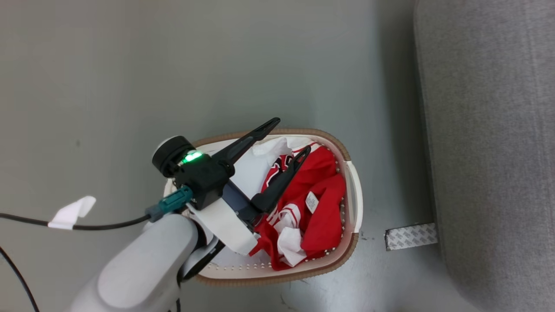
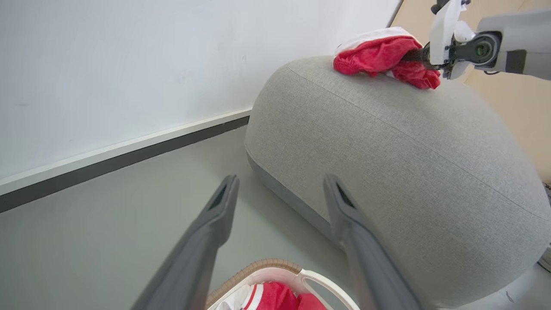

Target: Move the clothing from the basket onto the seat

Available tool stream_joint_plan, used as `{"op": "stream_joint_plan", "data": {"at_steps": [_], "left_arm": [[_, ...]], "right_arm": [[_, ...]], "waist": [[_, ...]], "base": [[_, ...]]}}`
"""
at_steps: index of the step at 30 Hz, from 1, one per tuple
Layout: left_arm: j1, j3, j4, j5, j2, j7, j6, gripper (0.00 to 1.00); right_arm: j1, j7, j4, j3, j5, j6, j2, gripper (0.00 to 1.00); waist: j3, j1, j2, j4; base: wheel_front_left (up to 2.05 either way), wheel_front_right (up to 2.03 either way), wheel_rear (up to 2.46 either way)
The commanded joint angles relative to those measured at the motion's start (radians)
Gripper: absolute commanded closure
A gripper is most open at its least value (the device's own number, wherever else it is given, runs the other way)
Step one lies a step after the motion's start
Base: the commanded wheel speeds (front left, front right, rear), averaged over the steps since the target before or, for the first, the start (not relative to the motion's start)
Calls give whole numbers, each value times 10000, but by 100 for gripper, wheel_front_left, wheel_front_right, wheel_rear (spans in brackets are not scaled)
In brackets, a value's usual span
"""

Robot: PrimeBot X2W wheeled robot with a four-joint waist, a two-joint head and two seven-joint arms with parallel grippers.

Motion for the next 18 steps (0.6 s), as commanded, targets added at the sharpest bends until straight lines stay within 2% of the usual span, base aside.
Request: {"op": "stream_joint_plan", "data": {"at_steps": [1, 2, 4, 5, 12, 18], "left_arm": [[-80, 20, 82, -67, -45, -65, 7, 0], [-78, 23, 126, -66, -65, -87, 7, 0], [-61, 39, 203, -87, -113, -98, 7, 0], [-39, 48, 242, -94, -139, -102, 7, 0], [413, 97, 695, -213, -317, -159, 14, 0], [1247, 519, 1129, -520, -443, -173, 249, 0]], "right_arm": [[-182, 311, 256, -86, -133, -25, -27, 100], [-162, 603, 454, -89, -122, -25, 17, 92], [-189, 915, 634, -100, -121, -25, 36, 54], [-197, 932, 670, -123, -156, -25, 14, 0], [328, 927, 1139, 117, -223, -25, 162, 0], [1018, 673, 1144, 1400, 214, -25, 335, 0]], "waist": [[-11, -3, 0, 110], [-74, -3, 0, 113], [-210, -3, 0, 97], [-295, -3, 0, 86], [-1430, -3, 0, -81], [-3123, -3, 0, -216]], "base": [[0, 0, 0], [0, 0, 0], [0, 0, 0], [0, 0, 0], [0, 0, 0], [0, 0, 0]]}}
